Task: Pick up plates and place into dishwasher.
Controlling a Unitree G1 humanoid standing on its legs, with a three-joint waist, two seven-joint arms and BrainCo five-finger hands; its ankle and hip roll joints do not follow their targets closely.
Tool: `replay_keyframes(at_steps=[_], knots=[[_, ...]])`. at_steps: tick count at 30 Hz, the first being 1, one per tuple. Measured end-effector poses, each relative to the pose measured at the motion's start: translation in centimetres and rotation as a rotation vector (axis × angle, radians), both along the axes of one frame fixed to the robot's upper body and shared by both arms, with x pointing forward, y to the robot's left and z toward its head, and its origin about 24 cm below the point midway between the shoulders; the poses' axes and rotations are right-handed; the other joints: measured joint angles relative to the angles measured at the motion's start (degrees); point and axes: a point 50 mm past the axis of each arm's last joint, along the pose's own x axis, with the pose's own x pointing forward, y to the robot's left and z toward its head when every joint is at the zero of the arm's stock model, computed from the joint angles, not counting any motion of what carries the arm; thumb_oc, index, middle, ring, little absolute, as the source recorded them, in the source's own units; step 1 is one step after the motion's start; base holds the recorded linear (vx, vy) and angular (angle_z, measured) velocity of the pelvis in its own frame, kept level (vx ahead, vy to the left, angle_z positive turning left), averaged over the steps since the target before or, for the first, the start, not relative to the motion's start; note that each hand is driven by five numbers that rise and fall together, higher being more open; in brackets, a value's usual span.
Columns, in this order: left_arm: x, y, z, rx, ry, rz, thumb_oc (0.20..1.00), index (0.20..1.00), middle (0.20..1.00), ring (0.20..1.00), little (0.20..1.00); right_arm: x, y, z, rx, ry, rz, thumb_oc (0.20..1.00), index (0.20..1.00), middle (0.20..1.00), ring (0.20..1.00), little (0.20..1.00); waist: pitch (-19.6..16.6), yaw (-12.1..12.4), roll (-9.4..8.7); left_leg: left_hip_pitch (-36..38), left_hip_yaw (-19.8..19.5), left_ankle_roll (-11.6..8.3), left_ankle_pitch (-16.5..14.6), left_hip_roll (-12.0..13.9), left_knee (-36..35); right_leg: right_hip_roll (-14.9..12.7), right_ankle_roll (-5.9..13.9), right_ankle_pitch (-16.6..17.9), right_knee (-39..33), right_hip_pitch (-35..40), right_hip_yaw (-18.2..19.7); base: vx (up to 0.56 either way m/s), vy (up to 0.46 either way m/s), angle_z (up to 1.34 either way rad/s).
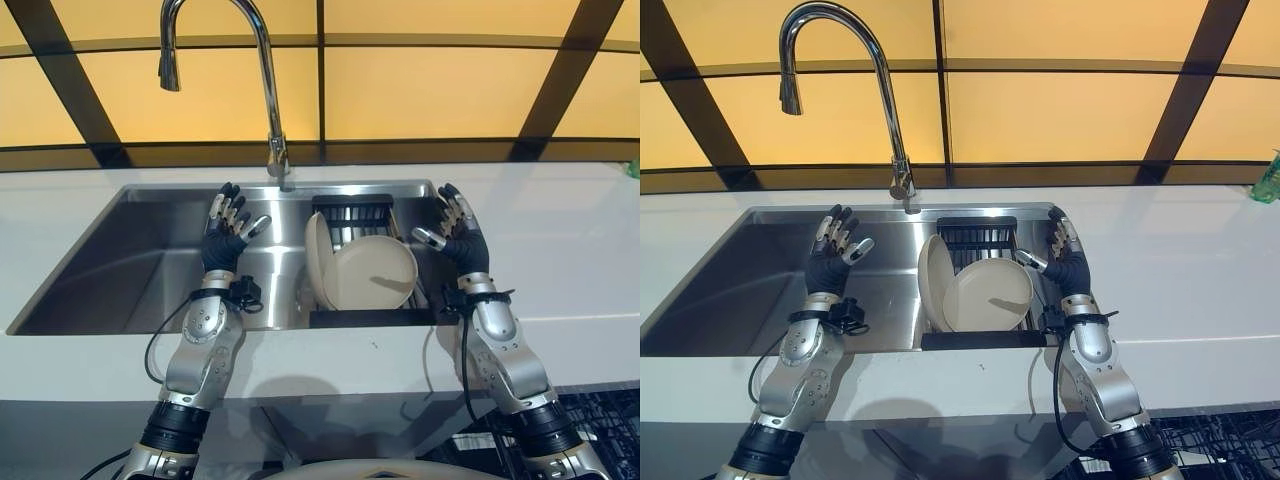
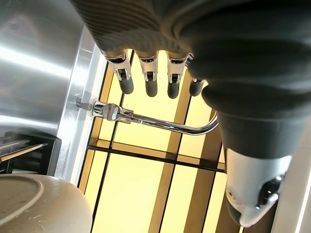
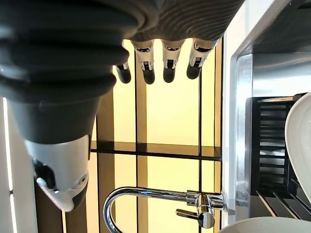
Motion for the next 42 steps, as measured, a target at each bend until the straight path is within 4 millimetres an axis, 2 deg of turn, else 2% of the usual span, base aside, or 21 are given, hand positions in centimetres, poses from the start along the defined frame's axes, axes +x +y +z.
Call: replay_keyframes(at_steps=[13, 16, 22, 28, 35, 38, 42], knots=[[0.0, 0.1, 0.1, 0.023, -0.007, -0.018, 1.000, 1.000, 1.000, 1.000, 1.000, 0.0, 0.0, 0.0, 0.000, 0.000, 0.000, 1.000, 1.000, 1.000, 1.000, 1.000, 0.1, 0.0, 0.11, 0.0, 0.0, -0.04, 0.0, 0.0, 0.0, 0.0, 0.00, 0.0, -0.1, 0.0, 0.0, 0.00, 0.000, 0.00], [0.0, 0.4, 0.3, 0.088, -0.016, -0.015, 1.000, 1.000, 1.000, 1.000, 1.000, 0.0, 0.0, 0.0, 0.001, 0.000, 0.000, 1.000, 1.000, 1.000, 1.000, 1.000, 0.2, -0.1, 0.14, 0.0, 0.1, -0.06, -0.1, 0.0, 0.0, 0.0, 0.00, 0.0, -0.1, 0.0, 0.0, 0.00, 0.000, 0.00], [-0.1, 1.6, 0.9, 0.340, -0.049, 0.027, 1.000, 1.000, 1.000, 1.000, 1.000, 0.0, -0.1, 0.1, -0.002, -0.002, 0.000, 1.000, 1.000, 1.000, 1.000, 1.000, 0.2, -0.2, 0.30, 0.0, 0.2, -0.07, -0.1, 0.0, 0.0, -0.1, 0.00, 0.0, -0.2, 0.0, 0.1, 0.00, 0.000, 0.00], [0.0, 3.7, 2.3, 0.598, -0.097, 0.123, 1.000, 1.000, 1.000, 1.000, 1.000, 0.1, -0.6, 0.3, -0.014, -0.004, 0.001, 1.000, 1.000, 1.000, 1.000, 1.000, 0.3, -1.2, 0.59, 0.0, 0.3, -0.08, -0.1, -0.1, 0.0, -0.1, 0.00, 0.0, -0.2, 0.0, 0.2, 0.00, 0.000, 0.00], [0.5, 5.5, 2.7, 0.934, -0.122, 0.214, 1.000, 1.000, 1.000, 1.000, 1.000, 0.3, -0.8, 0.8, -0.017, -0.013, 0.009, 1.000, 1.000, 1.000, 1.000, 1.000, -0.1, -1.5, 1.79, 0.1, 0.5, -0.09, -0.1, -0.1, 0.0, -0.1, 0.01, 0.0, -0.2, 0.0, 0.4, 0.01, 0.024, -0.01], [0.3, 5.5, 3.3, 1.097, -0.201, 0.236, 1.000, 1.000, 1.000, 1.000, 1.000, 0.3, -1.1, 0.9, -0.038, -0.013, 0.007, 1.000, 1.000, 1.000, 1.000, 1.000, -0.3, -1.5, 2.17, 0.1, 0.5, -0.11, -0.1, 0.0, 0.0, -0.1, 0.00, 0.0, -0.2, 0.0, 0.4, 0.00, 0.000, 0.00], [0.6, 5.0, 4.2, 1.358, -0.328, 0.182, 1.000, 1.000, 1.000, 1.000, 1.000, 0.3, -1.3, 0.9, -0.034, -0.009, 0.020, 1.000, 1.000, 1.000, 1.000, 1.000, -0.6, -1.8, 2.61, 0.1, 0.6, -0.11, -0.1, -0.1, 0.0, -0.1, 0.01, 0.0, -0.2, -0.1, 0.4, 0.03, 0.013, 0.00]])
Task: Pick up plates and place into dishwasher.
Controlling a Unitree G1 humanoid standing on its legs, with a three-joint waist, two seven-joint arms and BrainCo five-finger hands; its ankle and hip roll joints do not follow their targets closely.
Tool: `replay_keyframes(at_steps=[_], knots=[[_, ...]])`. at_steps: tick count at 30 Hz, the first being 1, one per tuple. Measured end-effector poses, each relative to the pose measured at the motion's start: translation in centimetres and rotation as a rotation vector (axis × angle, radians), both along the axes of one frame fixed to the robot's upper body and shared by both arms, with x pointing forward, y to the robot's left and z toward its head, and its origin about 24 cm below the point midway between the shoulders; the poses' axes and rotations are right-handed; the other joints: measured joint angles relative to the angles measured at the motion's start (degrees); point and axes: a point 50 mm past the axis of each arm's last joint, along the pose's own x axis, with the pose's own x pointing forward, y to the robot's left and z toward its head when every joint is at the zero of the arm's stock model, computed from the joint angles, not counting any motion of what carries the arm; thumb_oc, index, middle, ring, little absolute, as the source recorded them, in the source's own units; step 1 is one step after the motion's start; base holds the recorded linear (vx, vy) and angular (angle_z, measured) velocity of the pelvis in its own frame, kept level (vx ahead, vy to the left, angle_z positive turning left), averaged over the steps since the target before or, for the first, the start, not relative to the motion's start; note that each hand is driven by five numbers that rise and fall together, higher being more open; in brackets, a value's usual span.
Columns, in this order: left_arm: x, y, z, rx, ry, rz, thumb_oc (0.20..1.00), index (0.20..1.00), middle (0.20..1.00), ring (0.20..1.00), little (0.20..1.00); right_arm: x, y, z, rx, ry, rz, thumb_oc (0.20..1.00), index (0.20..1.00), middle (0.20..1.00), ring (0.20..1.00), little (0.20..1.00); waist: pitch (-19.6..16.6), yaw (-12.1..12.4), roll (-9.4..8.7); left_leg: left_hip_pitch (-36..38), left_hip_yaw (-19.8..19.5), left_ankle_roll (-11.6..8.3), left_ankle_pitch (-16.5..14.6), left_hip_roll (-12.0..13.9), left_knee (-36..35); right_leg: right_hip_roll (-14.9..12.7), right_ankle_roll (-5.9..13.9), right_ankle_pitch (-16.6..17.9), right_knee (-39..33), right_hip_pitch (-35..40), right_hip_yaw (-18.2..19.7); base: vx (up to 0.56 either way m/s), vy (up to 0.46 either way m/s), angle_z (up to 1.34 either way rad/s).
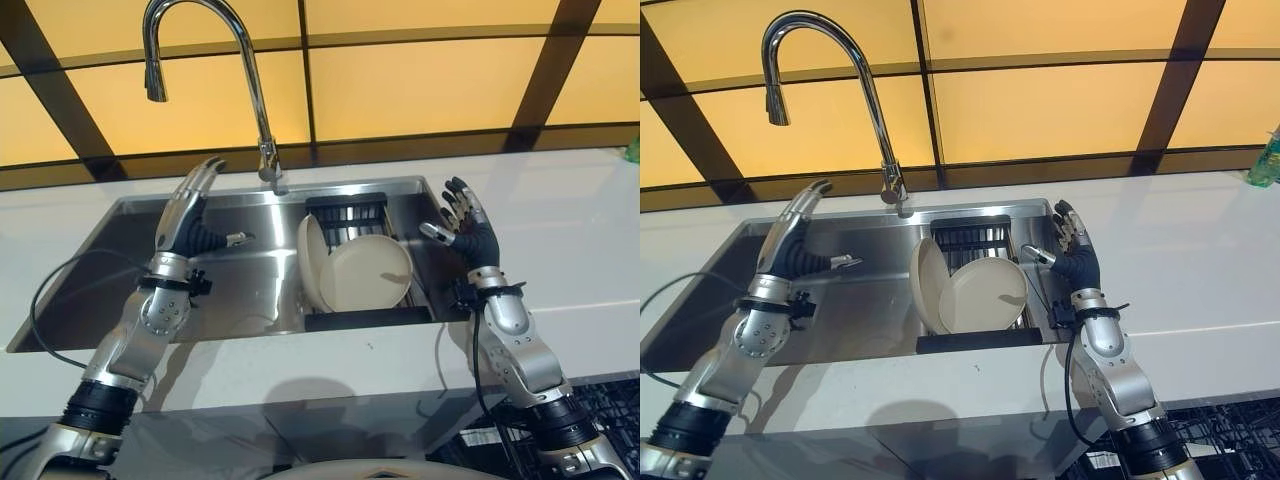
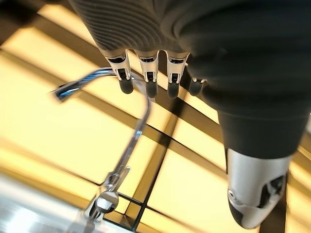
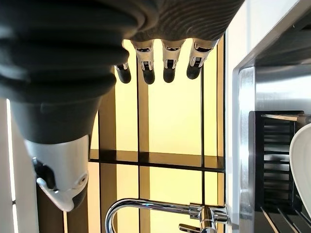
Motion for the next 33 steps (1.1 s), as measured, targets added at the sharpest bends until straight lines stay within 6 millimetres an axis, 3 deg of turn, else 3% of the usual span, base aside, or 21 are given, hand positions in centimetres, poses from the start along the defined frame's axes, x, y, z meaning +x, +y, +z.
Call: replay_keyframes(at_steps=[7, 16, 33], knots=[[0.0, -0.9, 0.3, 0.371, -0.042, -0.151, 1.000, 1.000, 1.000, 1.000, 1.000, 0.1, -0.4, 0.2, -0.008, 0.001, 0.004, 1.000, 1.000, 1.000, 1.000, 1.000, -0.8, -1.5, 0.81, 0.0, 0.2, -0.24, 0.0, 0.0, -0.1, -0.1, 0.02, 0.1, -0.2, -0.1, 0.2, 0.04, 0.021, -0.02], [-0.4, -2.5, -0.2, 0.551, -0.052, -0.317, 1.000, 1.000, 1.000, 1.000, 1.000, 0.1, -1.0, 0.3, -0.027, 0.007, -0.009, 1.000, 1.000, 1.000, 1.000, 1.000, -1.3, -3.2, 1.43, -0.1, 1.2, -0.43, 0.0, 0.3, -0.1, 0.0, 0.01, 0.1, 0.1, -1.1, 1.6, 0.04, -0.007, -0.07], [-0.1, -2.6, 0.0, 0.810, -0.128, -0.363, 1.000, 1.000, 1.000, 1.000, 1.000, 0.2, -1.5, -0.1, -0.004, 0.028, -0.047, 1.000, 1.000, 1.000, 1.000, 1.000, -1.4, -4.9, 1.77, -0.9, 1.8, -0.46, -0.1, 0.3, 0.0, -0.1, 0.02, 0.2, 0.2, -2.4, 2.4, 0.02, -0.002, -0.02]])
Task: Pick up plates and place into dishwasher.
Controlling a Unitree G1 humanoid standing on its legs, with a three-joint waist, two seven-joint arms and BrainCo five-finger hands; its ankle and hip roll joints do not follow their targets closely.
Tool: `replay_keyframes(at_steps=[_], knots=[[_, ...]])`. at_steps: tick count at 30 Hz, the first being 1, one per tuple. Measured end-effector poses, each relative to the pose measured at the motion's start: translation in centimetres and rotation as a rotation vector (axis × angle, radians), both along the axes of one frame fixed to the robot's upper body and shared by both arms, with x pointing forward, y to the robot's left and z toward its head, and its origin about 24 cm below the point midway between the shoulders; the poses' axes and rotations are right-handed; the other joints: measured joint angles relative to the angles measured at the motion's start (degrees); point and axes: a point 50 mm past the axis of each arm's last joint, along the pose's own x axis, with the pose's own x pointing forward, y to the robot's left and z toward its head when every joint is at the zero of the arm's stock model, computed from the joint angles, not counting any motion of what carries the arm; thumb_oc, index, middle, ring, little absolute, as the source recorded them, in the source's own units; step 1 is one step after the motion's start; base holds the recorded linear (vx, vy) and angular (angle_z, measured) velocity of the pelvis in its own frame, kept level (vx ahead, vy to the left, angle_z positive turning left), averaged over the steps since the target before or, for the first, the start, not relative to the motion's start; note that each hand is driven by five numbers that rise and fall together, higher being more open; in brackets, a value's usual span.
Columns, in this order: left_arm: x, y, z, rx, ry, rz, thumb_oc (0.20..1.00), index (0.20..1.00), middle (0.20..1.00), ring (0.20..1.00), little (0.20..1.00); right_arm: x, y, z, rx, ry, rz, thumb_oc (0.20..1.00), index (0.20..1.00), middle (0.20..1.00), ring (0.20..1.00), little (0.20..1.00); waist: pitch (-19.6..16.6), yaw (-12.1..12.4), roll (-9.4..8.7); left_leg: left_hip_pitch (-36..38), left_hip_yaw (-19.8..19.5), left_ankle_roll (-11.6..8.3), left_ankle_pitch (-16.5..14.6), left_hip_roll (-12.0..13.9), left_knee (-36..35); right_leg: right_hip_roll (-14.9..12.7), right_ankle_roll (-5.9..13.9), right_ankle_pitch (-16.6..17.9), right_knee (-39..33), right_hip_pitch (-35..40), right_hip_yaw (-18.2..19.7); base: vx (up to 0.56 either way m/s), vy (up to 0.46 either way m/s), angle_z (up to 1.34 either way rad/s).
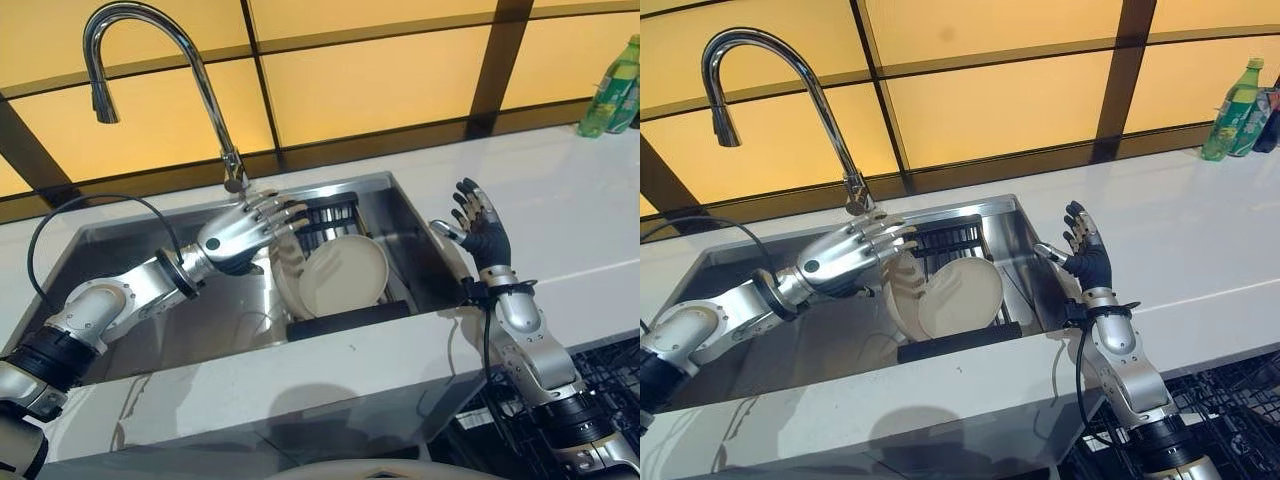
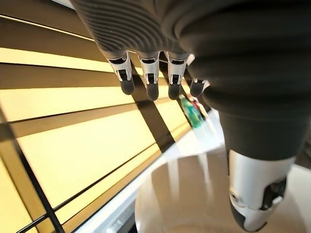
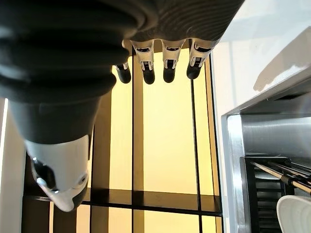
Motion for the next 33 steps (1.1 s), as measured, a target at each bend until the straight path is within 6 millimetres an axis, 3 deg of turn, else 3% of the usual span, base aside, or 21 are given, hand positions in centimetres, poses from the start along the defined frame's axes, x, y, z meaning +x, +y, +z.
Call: replay_keyframes(at_steps=[11, 27, 28, 30, 33], knots=[[0.3, -0.3, -0.9, 0.110, 0.040, -0.030, 1.000, 1.000, 1.000, 1.000, 1.000, 0.0, -0.2, -0.1, 0.020, 0.007, -0.027, 1.000, 1.000, 1.000, 1.000, 1.000, 1.3, 0.1, 1.02, 0.0, 0.1, 0.00, 0.0, 0.0, 0.0, 0.0, 0.08, 0.1, 0.1, -0.2, 0.4, 0.01, -0.010, -0.01], [1.1, -0.5, -0.6, 0.270, 0.111, -0.008, 1.000, 1.000, 1.000, 1.000, 1.000, 0.4, -0.2, 0.3, 0.025, -0.002, -0.045, 1.000, 1.000, 1.000, 1.000, 1.000, 4.5, -1.3, 1.97, 0.0, 0.2, 0.29, -0.2, -0.5, 0.2, -0.7, 0.45, 0.4, 0.3, -0.8, 1.1, 0.00, 0.001, -0.02], [1.0, -0.5, -0.6, 0.278, 0.120, -0.008, 0.928, 0.928, 0.928, 0.928, 0.928, 0.4, -0.2, 0.3, 0.025, -0.002, -0.045, 1.000, 1.000, 1.000, 1.000, 1.000, 4.7, -1.3, 2.13, 0.0, 0.3, 0.34, -0.2, -0.6, 0.2, -0.7, 0.53, 0.4, 0.3, -0.9, 1.3, 0.01, 0.025, -0.05], [1.1, -0.5, -0.8, 0.291, 0.135, -0.001, 0.630, 0.630, 0.630, 0.630, 0.630, 0.5, -0.4, 0.1, 0.023, 0.007, -0.051, 1.000, 1.000, 1.000, 1.000, 1.000, 4.9, -1.3, 2.38, 0.0, 0.5, 0.38, -0.3, -0.6, 0.2, -0.8, 0.62, 0.5, 0.3, -1.1, 1.7, 0.01, 0.023, -0.08], [1.1, -0.4, -0.9, 0.306, 0.150, 0.007, 0.451, 0.451, 0.451, 0.451, 0.451, 0.6, -0.4, 0.1, 0.022, 0.006, -0.052, 1.000, 1.000, 1.000, 1.000, 1.000, 4.9, -1.3, 2.48, 0.0, 1.0, 0.42, -0.3, -0.6, 0.2, -0.9, 0.66, 0.5, 0.5, -1.6, 2.2, 0.03, 0.011, -0.09]])
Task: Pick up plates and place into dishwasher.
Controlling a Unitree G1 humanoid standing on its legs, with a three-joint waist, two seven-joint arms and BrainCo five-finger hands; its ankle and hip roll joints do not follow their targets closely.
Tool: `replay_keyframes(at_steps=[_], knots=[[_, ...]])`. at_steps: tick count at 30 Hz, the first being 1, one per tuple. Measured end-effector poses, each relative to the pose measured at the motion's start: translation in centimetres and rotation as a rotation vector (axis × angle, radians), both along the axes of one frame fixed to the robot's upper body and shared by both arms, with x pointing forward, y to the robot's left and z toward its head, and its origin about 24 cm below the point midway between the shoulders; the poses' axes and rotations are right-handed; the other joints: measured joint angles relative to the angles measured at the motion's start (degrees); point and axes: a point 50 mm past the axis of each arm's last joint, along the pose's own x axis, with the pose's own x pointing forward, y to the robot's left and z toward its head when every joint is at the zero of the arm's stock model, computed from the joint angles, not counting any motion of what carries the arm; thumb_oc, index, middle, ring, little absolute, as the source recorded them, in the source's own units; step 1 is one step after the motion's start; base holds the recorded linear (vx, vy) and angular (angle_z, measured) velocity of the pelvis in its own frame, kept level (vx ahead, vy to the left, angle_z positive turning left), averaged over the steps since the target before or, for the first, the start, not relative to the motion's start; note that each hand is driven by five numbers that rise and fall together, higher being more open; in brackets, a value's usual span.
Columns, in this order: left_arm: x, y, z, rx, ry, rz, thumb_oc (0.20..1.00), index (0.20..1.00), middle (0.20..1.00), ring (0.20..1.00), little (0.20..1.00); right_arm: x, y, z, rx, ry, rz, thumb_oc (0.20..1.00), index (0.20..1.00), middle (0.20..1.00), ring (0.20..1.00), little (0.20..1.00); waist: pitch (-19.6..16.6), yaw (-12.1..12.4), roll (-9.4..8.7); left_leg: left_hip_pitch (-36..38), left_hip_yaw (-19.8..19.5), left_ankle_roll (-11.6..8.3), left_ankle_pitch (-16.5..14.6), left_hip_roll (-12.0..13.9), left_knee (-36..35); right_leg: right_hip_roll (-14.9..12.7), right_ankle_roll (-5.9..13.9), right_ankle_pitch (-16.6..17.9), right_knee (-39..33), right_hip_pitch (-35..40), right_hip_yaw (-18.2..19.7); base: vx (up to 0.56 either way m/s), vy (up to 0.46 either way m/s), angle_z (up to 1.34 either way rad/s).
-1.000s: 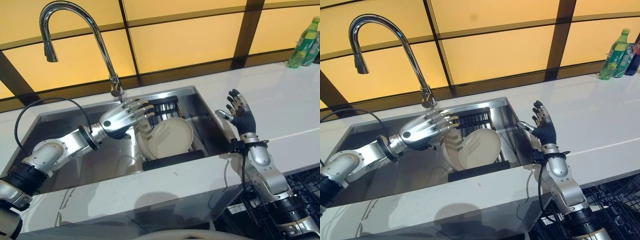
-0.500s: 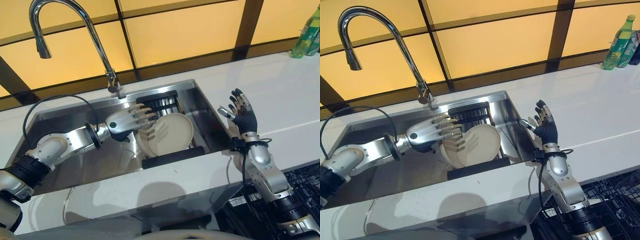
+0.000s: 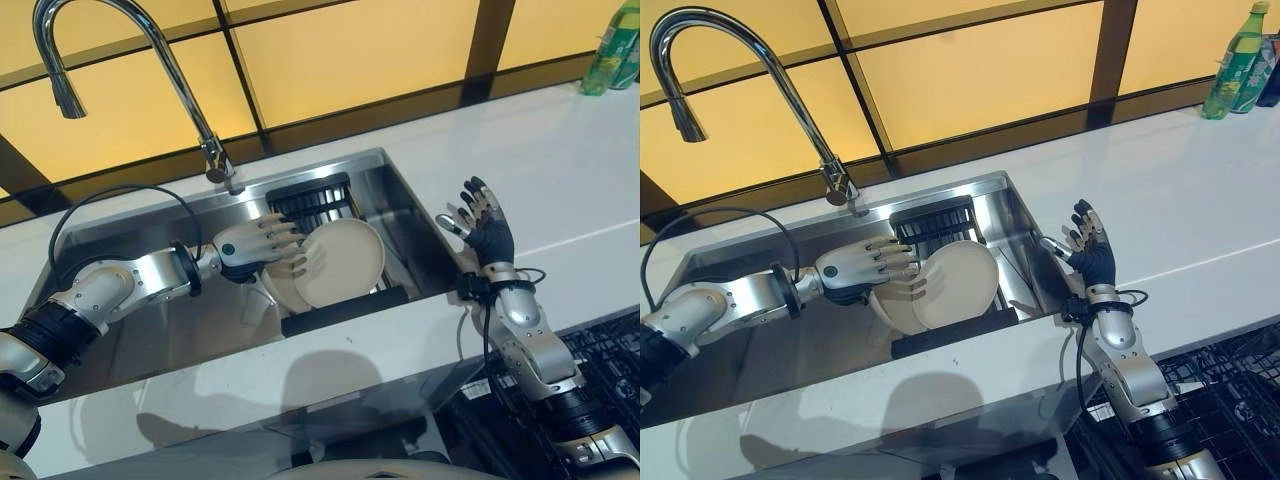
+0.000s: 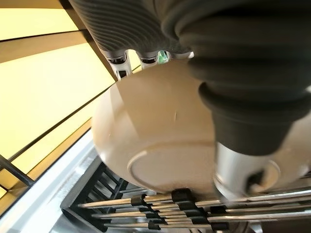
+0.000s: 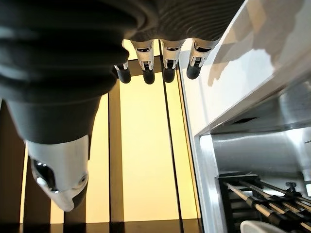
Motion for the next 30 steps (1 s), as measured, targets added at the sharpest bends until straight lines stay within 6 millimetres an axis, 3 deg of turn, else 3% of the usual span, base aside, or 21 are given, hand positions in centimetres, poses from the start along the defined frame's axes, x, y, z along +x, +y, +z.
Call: replay_keyframes(at_steps=[1, 2, 9, 30], knots=[[0.0, 0.0, 0.0, 0.005, 0.003, 0.003, 0.382, 0.382, 0.382, 0.382, 0.382, 0.0, 0.0, 0.0, 0.000, 0.000, 0.000, 1.000, 1.000, 1.000, 1.000, 1.000, 0.0, 0.0, 0.00, 0.0, 0.1, 0.01, 0.0, 0.0, 0.0, 0.0, 0.01, 0.0, 0.0, 0.0, 0.1, 0.03, 0.004, -0.05], [0.0, 0.1, 0.0, 0.009, 0.006, 0.005, 0.200, 0.200, 0.200, 0.200, 0.200, 0.0, 0.0, 0.0, 0.000, 0.000, 0.001, 1.000, 1.000, 1.000, 1.000, 1.000, 0.0, 0.0, 0.03, 0.0, 0.2, 0.01, 0.0, 0.0, 0.0, 0.0, 0.01, 0.0, 0.0, 0.0, 0.1, 0.00, 0.000, 0.00], [-0.1, 0.3, -0.4, 0.042, 0.042, 0.015, 0.200, 0.200, 0.200, 0.200, 0.200, 0.0, 0.0, 0.0, -0.001, -0.002, 0.004, 1.000, 1.000, 1.000, 1.000, 1.000, 0.1, 0.1, 0.20, 0.1, 0.1, 0.01, 0.0, 0.0, 0.0, 0.0, 0.01, 0.0, 0.0, 0.0, 0.1, 0.00, 0.000, 0.00], [0.2, 0.6, 1.0, 0.079, 0.018, 0.015, 0.200, 0.200, 0.200, 0.200, 0.200, 0.2, 0.0, 0.7, -0.012, -0.028, 0.009, 1.000, 1.000, 1.000, 1.000, 1.000, 1.0, 0.1, 0.96, 0.1, -0.4, 0.03, 0.0, -0.2, 0.0, -0.2, 0.13, 0.5, -0.6, 0.2, 0.1, 0.00, 0.000, 0.00]])
